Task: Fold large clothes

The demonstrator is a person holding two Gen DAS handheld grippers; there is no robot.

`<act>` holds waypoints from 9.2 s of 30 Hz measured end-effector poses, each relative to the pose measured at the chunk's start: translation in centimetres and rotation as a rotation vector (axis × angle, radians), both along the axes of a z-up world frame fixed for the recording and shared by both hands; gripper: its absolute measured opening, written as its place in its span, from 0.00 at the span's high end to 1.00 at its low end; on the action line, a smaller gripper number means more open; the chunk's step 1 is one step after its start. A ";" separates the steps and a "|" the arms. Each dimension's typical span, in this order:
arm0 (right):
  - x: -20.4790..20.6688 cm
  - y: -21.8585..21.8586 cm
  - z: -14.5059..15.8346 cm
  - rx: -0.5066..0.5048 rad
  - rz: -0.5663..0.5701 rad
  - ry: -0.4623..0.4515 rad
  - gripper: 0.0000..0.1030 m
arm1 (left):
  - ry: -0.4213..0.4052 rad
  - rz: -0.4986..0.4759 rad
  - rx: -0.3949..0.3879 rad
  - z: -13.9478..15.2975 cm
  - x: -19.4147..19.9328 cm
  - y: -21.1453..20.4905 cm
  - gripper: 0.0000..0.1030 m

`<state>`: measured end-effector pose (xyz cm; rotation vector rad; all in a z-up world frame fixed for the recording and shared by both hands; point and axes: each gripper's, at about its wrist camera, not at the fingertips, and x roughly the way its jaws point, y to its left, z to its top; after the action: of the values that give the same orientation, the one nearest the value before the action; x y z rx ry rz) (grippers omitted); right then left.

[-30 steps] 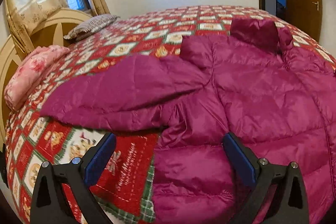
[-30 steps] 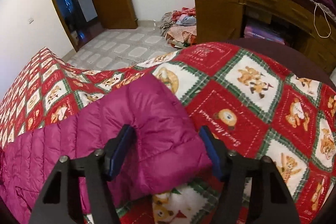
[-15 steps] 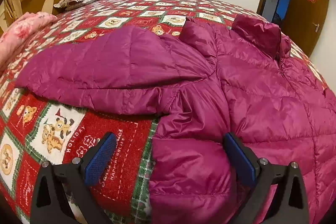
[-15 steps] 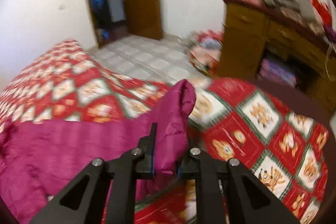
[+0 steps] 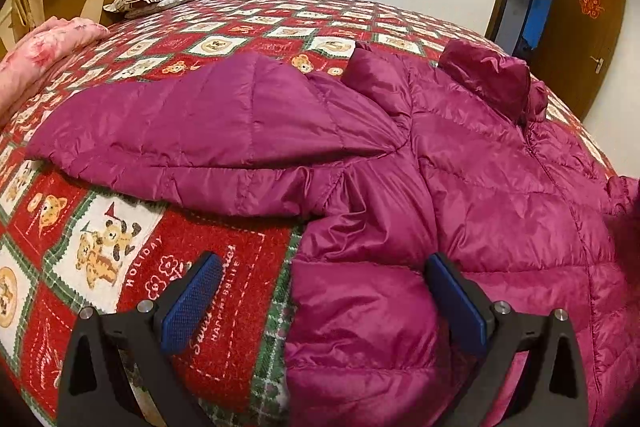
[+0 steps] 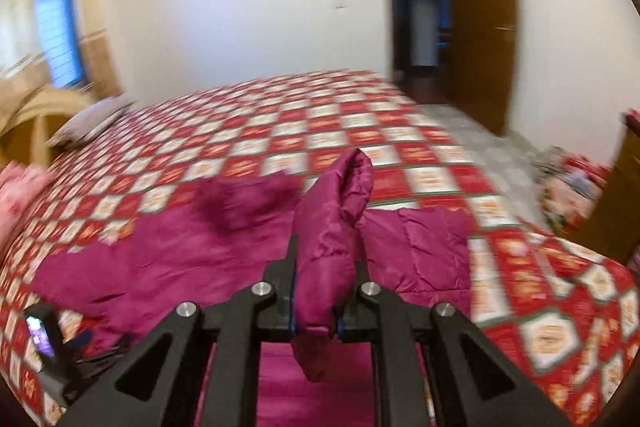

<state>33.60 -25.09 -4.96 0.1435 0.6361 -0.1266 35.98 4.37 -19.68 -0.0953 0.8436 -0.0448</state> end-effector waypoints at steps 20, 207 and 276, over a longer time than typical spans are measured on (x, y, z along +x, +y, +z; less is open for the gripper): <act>7.2 14.4 -10.8 0.132 0.319 0.181 0.85 | -0.028 -0.005 -0.050 0.0 -0.4 0.6 0.01; 11.0 -2.1 -13.9 0.169 0.110 0.176 0.71 | -0.028 0.094 0.176 0.6 13.4 -4.2 0.29; 15.7 -4.4 -14.8 0.023 -0.066 0.200 0.85 | 0.004 -0.088 -0.091 8.2 20.0 -11.7 0.12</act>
<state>49.27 -29.45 -19.71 0.1756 0.8325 -0.1989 56.03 -7.36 -11.49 -0.1436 0.8500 -0.1653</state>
